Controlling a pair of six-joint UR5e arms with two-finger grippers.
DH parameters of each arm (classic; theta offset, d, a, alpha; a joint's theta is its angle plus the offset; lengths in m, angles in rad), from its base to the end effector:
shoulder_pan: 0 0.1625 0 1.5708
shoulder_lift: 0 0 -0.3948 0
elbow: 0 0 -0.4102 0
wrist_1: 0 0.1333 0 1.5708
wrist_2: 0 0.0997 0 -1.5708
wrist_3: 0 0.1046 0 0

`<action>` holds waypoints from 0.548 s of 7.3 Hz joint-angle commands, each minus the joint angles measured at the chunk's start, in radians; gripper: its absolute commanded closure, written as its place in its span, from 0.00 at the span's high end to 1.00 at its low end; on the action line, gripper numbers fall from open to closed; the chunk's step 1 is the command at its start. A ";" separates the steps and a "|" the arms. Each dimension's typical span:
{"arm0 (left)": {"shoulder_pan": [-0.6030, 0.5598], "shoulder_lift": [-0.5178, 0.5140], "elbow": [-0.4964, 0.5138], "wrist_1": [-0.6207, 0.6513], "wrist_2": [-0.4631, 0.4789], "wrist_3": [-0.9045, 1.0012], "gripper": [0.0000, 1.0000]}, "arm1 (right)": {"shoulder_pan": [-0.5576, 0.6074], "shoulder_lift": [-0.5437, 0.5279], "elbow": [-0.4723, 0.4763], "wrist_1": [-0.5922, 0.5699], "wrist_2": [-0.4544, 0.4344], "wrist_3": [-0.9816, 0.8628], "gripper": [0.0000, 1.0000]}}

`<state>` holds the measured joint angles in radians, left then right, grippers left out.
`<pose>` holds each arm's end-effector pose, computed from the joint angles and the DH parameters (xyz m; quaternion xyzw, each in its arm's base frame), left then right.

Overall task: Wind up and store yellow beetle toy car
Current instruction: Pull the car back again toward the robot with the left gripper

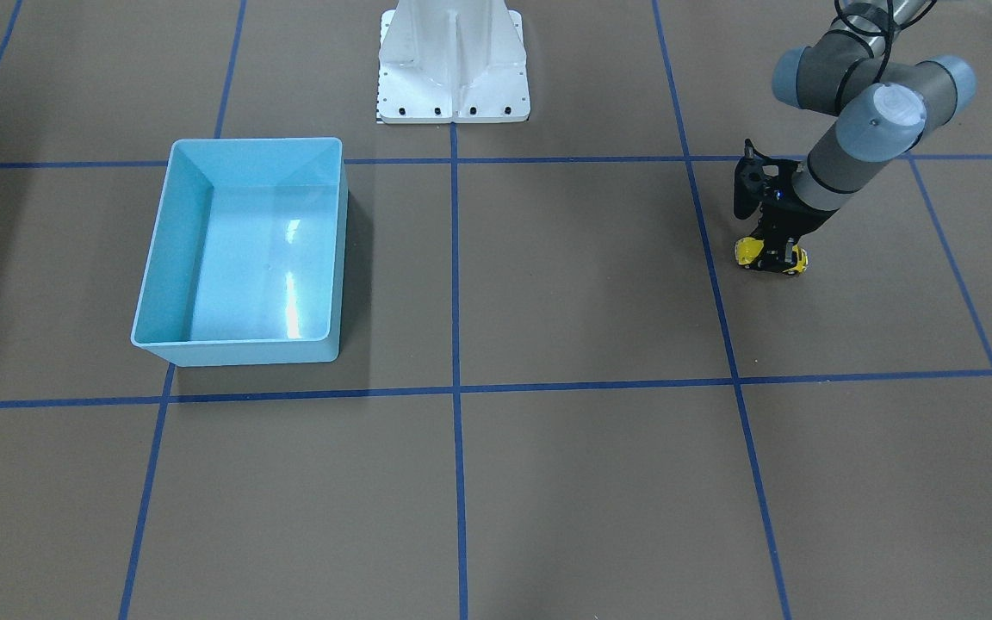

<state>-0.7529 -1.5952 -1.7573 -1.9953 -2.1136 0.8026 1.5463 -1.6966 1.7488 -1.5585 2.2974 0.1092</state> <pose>0.3429 -0.4299 0.4842 0.2990 0.2570 0.7207 0.5702 0.0524 -0.4661 0.6044 0.0063 -0.3564 0.0281 0.9339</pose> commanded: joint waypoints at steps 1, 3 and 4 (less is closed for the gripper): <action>-0.012 0.018 0.012 -0.033 -0.003 0.016 0.06 | 0.000 0.000 0.000 0.000 0.000 0.000 1.00; -0.023 0.027 0.013 -0.037 -0.023 0.036 0.06 | 0.000 0.000 0.000 0.000 0.000 0.000 1.00; -0.026 0.038 0.015 -0.049 -0.023 0.038 0.06 | 0.000 0.000 0.000 0.000 -0.001 0.001 1.00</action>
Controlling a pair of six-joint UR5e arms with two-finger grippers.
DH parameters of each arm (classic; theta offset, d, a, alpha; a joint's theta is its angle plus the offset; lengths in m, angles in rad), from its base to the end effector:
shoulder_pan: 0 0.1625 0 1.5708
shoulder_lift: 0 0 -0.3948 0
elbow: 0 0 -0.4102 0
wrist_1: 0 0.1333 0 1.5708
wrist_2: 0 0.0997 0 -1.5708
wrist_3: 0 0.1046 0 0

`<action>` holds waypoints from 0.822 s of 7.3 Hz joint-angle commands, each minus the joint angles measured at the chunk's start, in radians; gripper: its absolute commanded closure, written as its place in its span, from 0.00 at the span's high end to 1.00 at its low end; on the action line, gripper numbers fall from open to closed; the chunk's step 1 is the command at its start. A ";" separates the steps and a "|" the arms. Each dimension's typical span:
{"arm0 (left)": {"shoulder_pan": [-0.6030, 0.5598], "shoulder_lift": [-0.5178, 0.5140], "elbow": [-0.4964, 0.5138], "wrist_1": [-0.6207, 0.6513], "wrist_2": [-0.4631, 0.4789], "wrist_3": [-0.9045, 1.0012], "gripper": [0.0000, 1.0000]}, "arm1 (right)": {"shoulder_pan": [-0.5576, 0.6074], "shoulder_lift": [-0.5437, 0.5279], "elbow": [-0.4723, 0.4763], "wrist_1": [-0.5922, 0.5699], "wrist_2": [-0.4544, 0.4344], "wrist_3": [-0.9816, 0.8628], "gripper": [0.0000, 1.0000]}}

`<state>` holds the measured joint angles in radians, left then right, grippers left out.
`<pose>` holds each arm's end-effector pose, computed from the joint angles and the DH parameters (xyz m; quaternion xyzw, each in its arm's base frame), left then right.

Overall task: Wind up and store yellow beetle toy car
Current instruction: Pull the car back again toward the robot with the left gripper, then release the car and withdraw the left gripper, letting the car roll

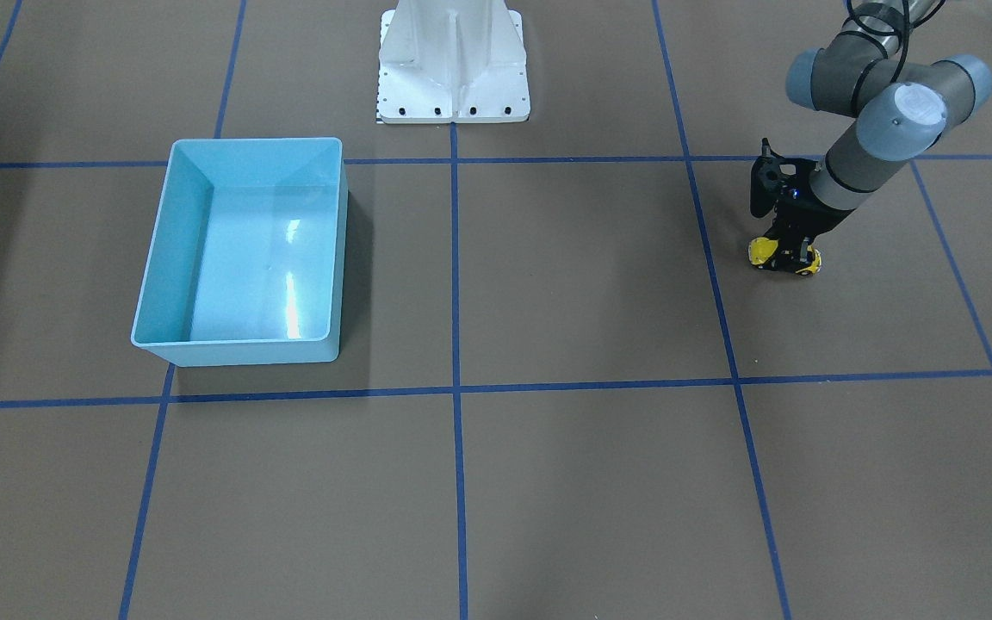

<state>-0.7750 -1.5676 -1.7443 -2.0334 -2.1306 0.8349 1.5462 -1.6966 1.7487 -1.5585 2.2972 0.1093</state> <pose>0.3284 -0.4305 0.5003 0.3042 0.2566 0.7238 0.5636 0.0524 -0.4661 0.6044 0.0063 -0.3563 0.0281 0.9339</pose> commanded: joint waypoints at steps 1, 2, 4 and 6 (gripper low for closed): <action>-0.015 0.012 0.006 -0.013 -0.009 0.019 0.06 | 0.000 0.000 -0.002 0.000 -0.001 0.001 1.00; -0.021 0.012 0.006 -0.013 -0.012 0.030 0.06 | 0.000 0.000 -0.002 0.002 -0.001 0.001 1.00; -0.030 0.038 0.043 -0.089 -0.023 0.032 0.06 | -0.002 0.000 -0.002 0.000 -0.001 0.001 1.00; -0.061 0.047 0.077 -0.133 -0.049 0.065 0.06 | -0.002 0.000 -0.002 0.000 -0.001 0.001 1.00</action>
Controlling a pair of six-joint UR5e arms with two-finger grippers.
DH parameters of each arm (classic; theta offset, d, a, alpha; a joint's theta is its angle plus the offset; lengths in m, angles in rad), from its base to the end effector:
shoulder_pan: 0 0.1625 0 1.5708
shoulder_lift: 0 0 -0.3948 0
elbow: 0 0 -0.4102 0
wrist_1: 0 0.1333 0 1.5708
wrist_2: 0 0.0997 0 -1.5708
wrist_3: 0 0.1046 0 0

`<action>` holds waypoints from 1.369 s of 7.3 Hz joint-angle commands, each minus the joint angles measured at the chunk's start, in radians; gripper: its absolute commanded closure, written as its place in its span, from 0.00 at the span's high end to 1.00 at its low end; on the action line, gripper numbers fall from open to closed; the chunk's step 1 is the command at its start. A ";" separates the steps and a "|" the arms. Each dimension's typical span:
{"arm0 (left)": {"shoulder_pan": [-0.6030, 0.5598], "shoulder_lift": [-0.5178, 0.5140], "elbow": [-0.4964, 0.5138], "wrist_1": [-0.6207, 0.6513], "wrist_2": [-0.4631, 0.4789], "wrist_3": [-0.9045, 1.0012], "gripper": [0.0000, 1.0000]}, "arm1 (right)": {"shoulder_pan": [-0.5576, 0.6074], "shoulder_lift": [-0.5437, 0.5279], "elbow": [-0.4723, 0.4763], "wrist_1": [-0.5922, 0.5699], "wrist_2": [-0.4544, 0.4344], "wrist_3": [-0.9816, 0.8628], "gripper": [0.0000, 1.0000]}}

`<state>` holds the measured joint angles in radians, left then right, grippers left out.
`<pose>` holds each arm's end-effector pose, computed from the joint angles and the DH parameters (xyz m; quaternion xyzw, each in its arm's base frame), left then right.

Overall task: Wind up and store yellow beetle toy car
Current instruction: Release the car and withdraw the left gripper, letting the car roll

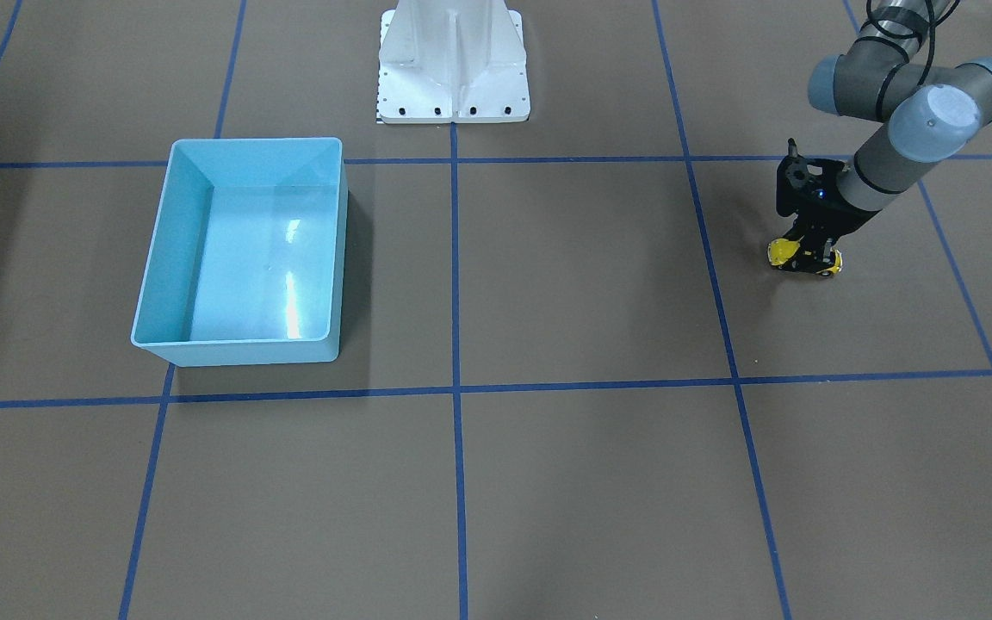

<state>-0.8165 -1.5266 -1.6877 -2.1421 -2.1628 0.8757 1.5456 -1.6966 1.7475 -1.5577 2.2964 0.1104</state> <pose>0.3039 -0.4328 0.5367 0.3189 0.2578 0.7236 0.5551 0.0522 -0.4661 0.6050 0.0058 -0.3559 0.0285 0.9341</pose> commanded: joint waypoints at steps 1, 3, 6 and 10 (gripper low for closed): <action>-0.048 0.006 0.040 -0.024 -0.046 0.063 0.07 | -0.001 0.000 0.000 0.001 0.000 0.002 1.00; -0.082 0.016 0.052 -0.024 -0.060 0.091 0.99 | -0.001 0.000 0.000 0.001 0.000 0.002 1.00; -0.209 0.020 0.086 -0.012 -0.060 0.091 1.00 | -0.002 0.000 0.000 0.001 0.000 0.002 1.00; -0.407 -0.001 0.151 0.088 -0.061 0.001 1.00 | -0.004 0.000 0.000 0.001 0.000 0.002 1.00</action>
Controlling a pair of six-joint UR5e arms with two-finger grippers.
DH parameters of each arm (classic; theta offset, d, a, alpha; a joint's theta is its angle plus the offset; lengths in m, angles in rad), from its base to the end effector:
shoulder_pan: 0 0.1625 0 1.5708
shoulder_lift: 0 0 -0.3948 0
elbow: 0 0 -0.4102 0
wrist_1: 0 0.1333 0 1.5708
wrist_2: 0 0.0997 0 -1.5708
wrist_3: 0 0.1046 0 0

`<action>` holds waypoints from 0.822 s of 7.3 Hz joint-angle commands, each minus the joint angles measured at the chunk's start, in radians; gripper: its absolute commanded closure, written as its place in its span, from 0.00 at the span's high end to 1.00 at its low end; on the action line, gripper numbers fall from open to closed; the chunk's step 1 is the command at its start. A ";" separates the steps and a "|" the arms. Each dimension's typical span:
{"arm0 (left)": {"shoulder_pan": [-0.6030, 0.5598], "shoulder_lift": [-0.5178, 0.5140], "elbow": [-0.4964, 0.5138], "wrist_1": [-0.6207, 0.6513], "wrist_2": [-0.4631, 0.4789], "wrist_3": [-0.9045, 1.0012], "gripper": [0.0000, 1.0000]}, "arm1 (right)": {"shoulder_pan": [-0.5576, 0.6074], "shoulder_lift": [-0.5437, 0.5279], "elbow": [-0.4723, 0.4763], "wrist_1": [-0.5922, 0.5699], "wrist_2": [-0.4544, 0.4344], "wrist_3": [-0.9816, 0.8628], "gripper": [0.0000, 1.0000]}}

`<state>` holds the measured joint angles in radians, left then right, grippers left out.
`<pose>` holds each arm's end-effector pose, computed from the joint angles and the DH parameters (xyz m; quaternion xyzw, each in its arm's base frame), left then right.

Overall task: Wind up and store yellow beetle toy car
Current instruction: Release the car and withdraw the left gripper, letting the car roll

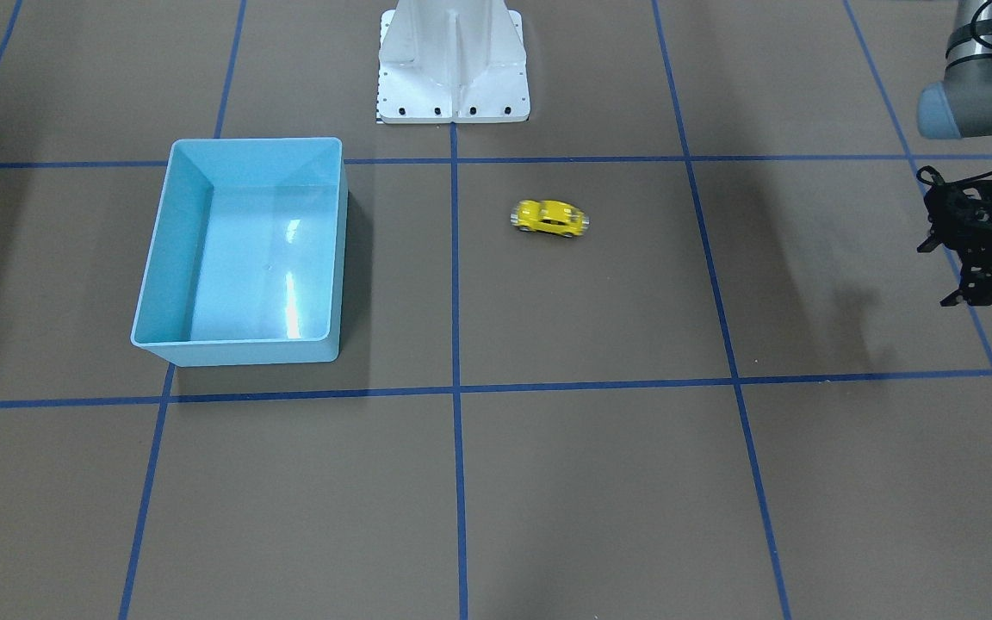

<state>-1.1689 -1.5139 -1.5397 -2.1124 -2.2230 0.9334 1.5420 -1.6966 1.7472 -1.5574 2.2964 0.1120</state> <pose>0.1361 -0.4987 0.6237 0.2875 0.2452 0.6281 0.6802 0.0505 -0.4663 0.6051 0.0049 -0.3559 0.0275 0.9341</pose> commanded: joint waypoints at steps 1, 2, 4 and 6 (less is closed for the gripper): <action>-0.084 -0.021 0.000 0.098 -0.041 -0.237 1.00 | 0.000 0.000 0.000 0.000 0.000 0.000 1.00; -0.104 -0.023 0.000 0.123 -0.081 -0.416 1.00 | 0.000 0.000 0.000 0.000 0.000 0.000 1.00; -0.145 -0.022 -0.002 0.126 -0.079 -0.549 1.00 | 0.000 0.000 0.002 -0.001 0.000 0.000 1.00; -0.222 -0.022 -0.003 0.134 -0.081 -0.847 1.00 | 0.000 0.000 0.000 0.000 0.000 0.002 1.00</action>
<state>-1.3467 -1.5355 -1.5420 -1.9852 -2.3022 0.2845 1.5417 -1.6966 1.7476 -1.5575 2.2964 0.1123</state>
